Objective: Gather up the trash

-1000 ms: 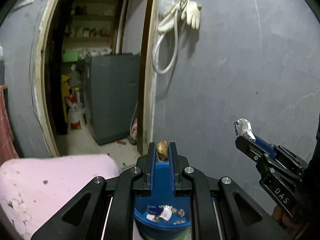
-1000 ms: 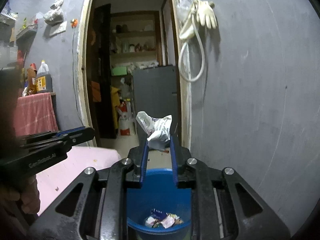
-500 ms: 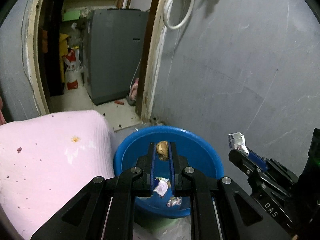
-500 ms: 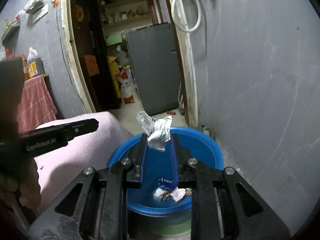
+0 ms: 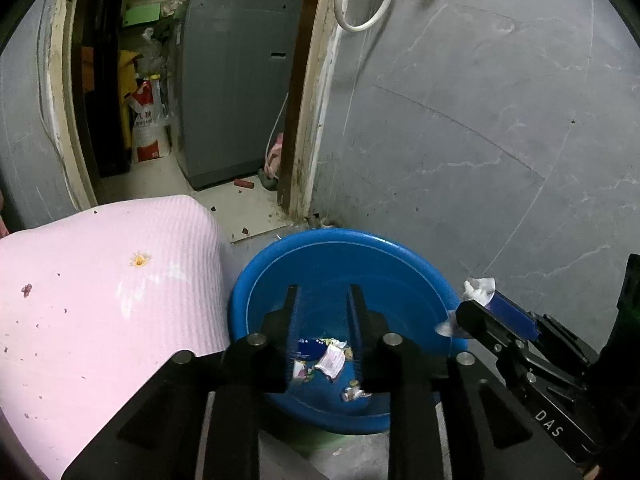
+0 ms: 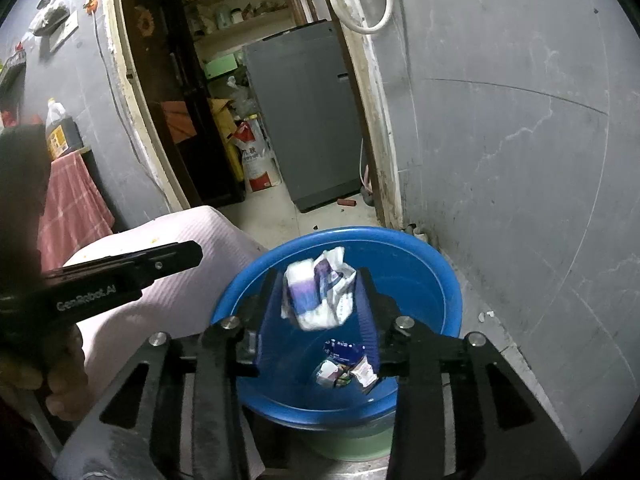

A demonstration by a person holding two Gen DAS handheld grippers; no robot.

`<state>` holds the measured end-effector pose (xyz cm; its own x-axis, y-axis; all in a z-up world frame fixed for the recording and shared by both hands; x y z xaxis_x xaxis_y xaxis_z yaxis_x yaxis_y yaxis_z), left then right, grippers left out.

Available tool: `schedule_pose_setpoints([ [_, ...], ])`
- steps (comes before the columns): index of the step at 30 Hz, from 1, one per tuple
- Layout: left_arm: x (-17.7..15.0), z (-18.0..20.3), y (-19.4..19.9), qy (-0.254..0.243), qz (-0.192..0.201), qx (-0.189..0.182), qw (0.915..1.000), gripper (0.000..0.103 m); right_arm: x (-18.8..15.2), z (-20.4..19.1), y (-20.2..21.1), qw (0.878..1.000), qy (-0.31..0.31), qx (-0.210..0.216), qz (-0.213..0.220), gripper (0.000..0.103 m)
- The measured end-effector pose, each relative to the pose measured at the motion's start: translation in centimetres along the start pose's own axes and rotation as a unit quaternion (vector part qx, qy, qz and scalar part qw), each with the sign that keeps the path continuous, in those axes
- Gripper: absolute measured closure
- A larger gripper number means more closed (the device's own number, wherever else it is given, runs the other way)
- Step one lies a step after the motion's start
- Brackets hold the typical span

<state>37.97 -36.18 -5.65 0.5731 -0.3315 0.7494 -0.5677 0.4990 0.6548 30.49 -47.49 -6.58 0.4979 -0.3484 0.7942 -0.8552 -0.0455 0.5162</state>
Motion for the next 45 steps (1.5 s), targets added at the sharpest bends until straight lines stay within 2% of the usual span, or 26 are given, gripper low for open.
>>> schedule_pose_setpoints([
  [10, 0.8, -1.0, 2.3, 0.016, 0.030, 0.008, 0.9994, 0.060, 1.1, -0.3, 1.4, 1.000, -0.005, -0.007, 0.030, 0.048],
  [18, 1.5, -3.0, 6.2, 0.049, 0.069, 0.030, 0.9960, 0.021, 2.5, -1.4, 3.9, 0.998, 0.000, -0.010, 0.059, 0.028],
  [22, 1.8, -4.0, 8.6, 0.060, 0.089, 0.044, 0.9933, 0.015, 3.0, -2.4, 5.6, 0.997, 0.005, -0.009, 0.076, 0.017],
  [24, 1.8, -4.3, 9.9, 0.060, 0.098, 0.052, 0.9920, 0.008, 3.3, -2.9, 6.5, 0.996, 0.009, -0.010, 0.083, 0.012],
  [26, 1.7, -4.4, 11.0, 0.061, 0.112, 0.057, 0.9902, 0.007, 3.4, -3.3, 7.3, 0.996, 0.012, -0.009, 0.091, 0.006],
  [30, 1.6, -4.5, 13.4, 0.055, 0.133, 0.065, 0.9874, 0.005, 3.8, -4.5, 9.1, 0.994, 0.019, -0.006, 0.107, 0.001],
  [37, 0.4, -4.7, 17.2, 0.045, 0.157, 0.081, 0.9833, 0.003, 3.7, -6.3, 11.6, 0.992, 0.029, -0.002, 0.122, 0.000],
  [45, -1.9, -4.9, 20.9, 0.044, 0.173, 0.094, 0.9795, 0.003, 2.0, -8.3, 14.3, 0.991, 0.036, 0.006, 0.126, 0.000],
])
Point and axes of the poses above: each gripper's, at about its wrist camera, not at the fingertips, and y roughly against the way its jaws point, z to its right, x to its top, the point moved 5 cm from there along -y, roughly the way its jaws point, and after that the axes turned 6 degrees about -y, right-handed, at the moved point
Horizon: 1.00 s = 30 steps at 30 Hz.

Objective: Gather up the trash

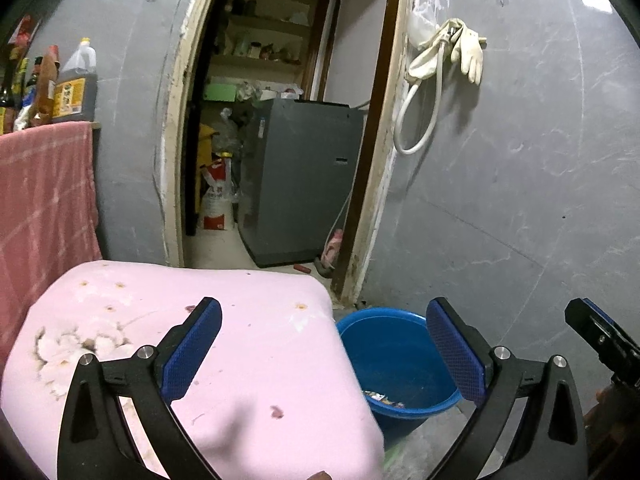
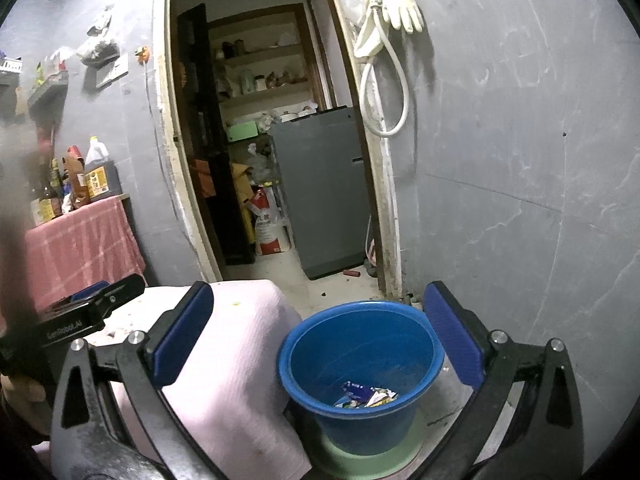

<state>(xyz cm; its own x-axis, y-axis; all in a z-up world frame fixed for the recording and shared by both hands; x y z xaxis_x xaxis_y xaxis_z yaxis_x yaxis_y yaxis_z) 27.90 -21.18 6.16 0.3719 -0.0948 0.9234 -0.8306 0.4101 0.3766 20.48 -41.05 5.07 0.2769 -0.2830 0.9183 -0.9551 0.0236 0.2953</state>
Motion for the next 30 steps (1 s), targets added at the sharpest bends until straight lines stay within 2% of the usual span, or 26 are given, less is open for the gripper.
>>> schedule_pose_setpoints([
  [13, -1.7, -0.3, 5.4, -0.013, 0.019, 0.006, 0.9997, 0.002, -1.4, -2.7, 4.4, 1.000, 0.007, -0.005, 0.019, 0.000],
  [30, -5.7, -1.3, 11.2, -0.024, 0.040, 0.019, 0.9987, 0.002, -4.6, -4.7, 9.6, 0.999, 0.023, -0.025, 0.042, 0.000],
])
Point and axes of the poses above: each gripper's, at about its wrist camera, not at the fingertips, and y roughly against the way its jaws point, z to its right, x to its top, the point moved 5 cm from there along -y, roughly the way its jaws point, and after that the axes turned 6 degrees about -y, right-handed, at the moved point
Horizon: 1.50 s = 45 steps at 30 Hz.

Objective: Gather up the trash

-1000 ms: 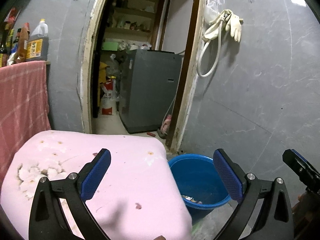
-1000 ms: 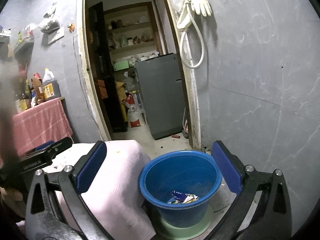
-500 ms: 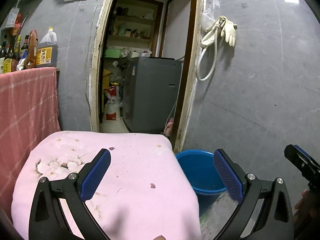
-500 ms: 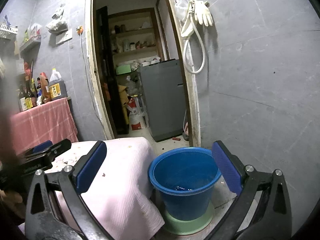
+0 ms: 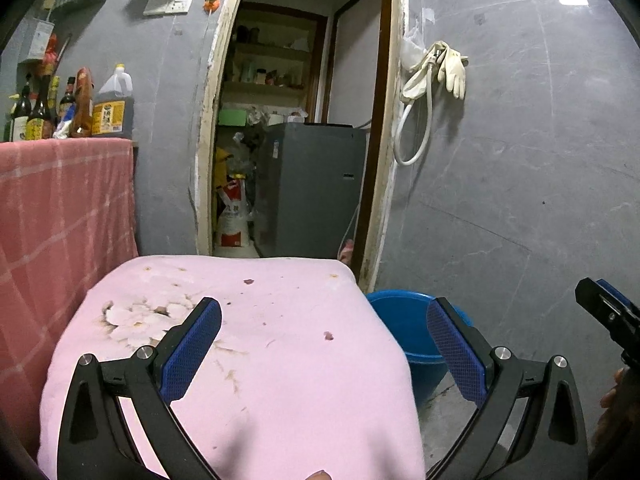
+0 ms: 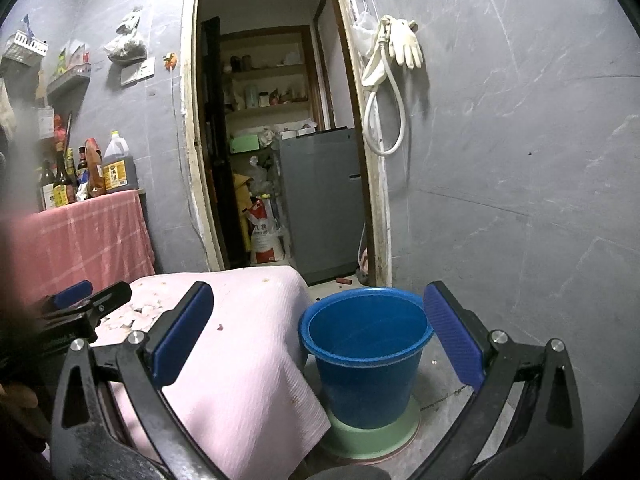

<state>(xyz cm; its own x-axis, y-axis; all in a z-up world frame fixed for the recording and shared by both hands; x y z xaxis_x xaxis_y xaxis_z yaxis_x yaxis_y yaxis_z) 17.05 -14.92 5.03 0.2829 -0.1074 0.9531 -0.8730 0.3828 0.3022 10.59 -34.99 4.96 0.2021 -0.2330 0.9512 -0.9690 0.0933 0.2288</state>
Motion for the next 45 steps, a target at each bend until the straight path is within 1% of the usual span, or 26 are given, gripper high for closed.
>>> schedule_pose_setpoints([
  [7, -1.5, -0.5, 2.4, -0.001, 0.011, 0.010, 0.9999, 0.002, -1.5, -0.9, 1.4, 1.000, 0.001, -0.001, 0.002, 0.000],
  [10, -2.3, -0.7, 3.3, 0.005, 0.012, 0.014, 0.9998, 0.002, -2.3, -1.2, 1.9, 1.000, 0.008, -0.006, -0.001, 0.000],
  [14, -3.4, -0.9, 4.2, 0.000, 0.012, 0.023, 0.9997, 0.002, -3.0, -1.5, 2.4, 1.000, 0.021, -0.010, -0.007, 0.000],
  [22, -5.0, -1.2, 5.4, 0.000, 0.007, 0.034, 0.9994, 0.002, -4.0, -1.8, 3.5, 1.000, 0.015, -0.010, 0.004, 0.000],
  [30, -6.3, -2.2, 7.1, 0.019, 0.007, 0.048, 0.9987, 0.002, -5.4, -2.7, 4.2, 1.000, 0.005, 0.000, 0.010, 0.000],
  [36, -7.5, -2.4, 8.0, 0.008, 0.007, 0.061, 0.9981, 0.002, -6.6, -2.9, 4.4, 1.000, 0.005, -0.006, 0.006, 0.000],
  [45, -8.5, -2.7, 8.9, -0.001, 0.017, 0.067, 0.9976, 0.002, -7.9, -3.8, 4.7, 1.000, 0.024, -0.003, 0.004, 0.000],
])
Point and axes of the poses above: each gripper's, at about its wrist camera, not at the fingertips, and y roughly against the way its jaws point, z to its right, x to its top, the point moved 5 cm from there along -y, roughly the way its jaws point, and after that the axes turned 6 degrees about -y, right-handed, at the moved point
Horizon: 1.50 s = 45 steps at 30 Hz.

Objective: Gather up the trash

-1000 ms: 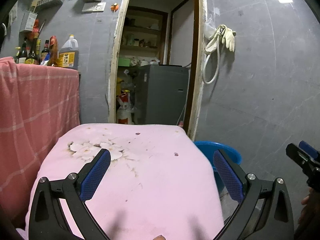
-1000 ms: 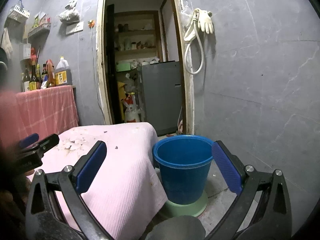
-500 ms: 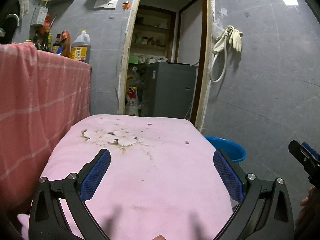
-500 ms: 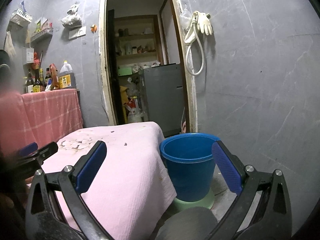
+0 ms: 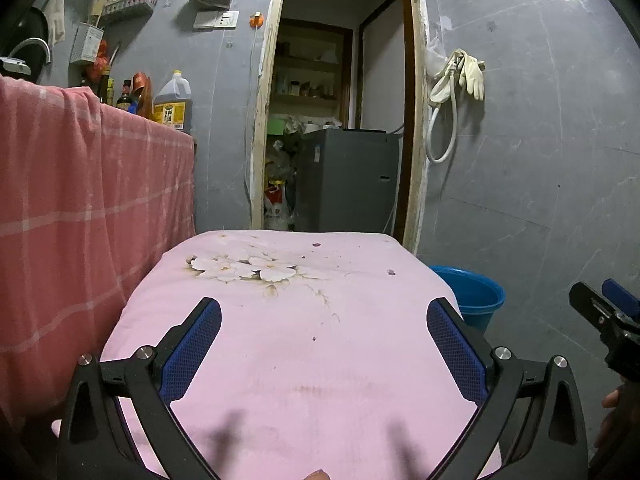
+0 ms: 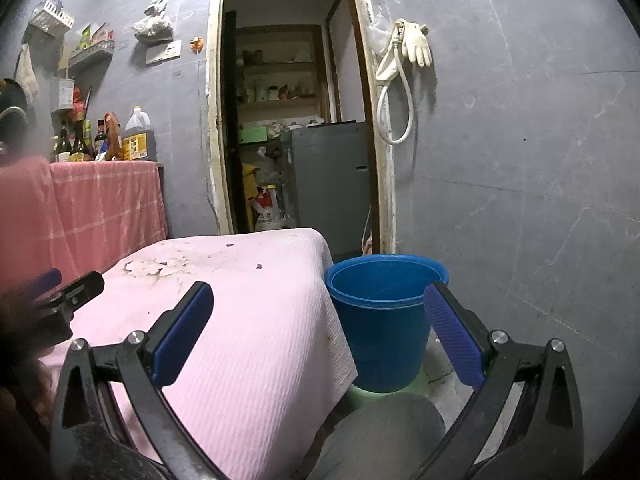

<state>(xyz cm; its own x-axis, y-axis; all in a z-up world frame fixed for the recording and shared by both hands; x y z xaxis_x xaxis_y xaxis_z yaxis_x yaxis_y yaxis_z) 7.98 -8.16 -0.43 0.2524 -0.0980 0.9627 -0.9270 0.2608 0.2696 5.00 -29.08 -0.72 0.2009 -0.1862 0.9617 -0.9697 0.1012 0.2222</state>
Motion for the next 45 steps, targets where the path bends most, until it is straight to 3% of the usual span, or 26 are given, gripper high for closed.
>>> schedule_pose_setpoints([
  [45, -1.8, -1.0, -0.3, -0.003, -0.004, 0.001, 1.0000, 0.002, -1.8, 0.8, -1.4, 1.000, -0.010, -0.004, -0.025, 0.000],
])
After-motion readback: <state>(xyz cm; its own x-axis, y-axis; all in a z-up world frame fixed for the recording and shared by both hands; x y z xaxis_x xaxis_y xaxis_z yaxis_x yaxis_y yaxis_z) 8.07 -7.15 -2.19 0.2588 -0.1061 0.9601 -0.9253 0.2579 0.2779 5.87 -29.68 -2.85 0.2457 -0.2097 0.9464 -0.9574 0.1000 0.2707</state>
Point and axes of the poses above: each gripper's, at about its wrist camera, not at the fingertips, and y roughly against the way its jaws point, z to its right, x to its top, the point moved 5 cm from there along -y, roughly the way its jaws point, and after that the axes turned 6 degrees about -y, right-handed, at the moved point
